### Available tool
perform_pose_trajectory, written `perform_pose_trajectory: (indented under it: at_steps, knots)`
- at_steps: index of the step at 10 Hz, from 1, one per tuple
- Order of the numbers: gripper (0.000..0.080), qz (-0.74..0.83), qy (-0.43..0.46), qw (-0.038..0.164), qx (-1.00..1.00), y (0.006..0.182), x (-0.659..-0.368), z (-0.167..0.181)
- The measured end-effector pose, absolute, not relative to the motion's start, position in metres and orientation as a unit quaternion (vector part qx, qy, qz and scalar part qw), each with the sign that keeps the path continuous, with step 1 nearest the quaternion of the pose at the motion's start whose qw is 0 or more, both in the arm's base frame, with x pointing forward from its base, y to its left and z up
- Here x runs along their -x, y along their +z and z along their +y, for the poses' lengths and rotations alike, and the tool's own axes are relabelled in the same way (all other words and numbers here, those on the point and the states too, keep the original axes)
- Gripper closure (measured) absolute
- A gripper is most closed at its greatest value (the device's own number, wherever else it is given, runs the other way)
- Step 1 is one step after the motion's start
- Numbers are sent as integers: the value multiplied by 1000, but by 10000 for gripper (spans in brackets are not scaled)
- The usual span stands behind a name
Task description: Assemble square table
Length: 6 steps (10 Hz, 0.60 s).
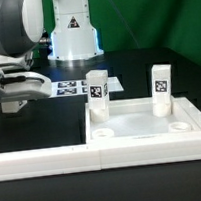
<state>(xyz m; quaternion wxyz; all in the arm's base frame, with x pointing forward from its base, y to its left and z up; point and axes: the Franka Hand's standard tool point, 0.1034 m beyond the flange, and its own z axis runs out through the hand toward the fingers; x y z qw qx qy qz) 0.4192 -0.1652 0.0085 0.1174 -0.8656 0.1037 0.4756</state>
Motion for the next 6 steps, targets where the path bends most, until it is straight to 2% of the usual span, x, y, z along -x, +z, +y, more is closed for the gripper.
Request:
perform_pose_trajectory:
  at_steps: [1,2,3,6]
  knots:
    - [352,104,476,117,866,8,-419,-165]
    - [352,104,476,117,866,8,-419,-165]
    - [490,104,476,117,866,9,-419,-165]
    - [511,104,476,118,865,9,-419,-165]
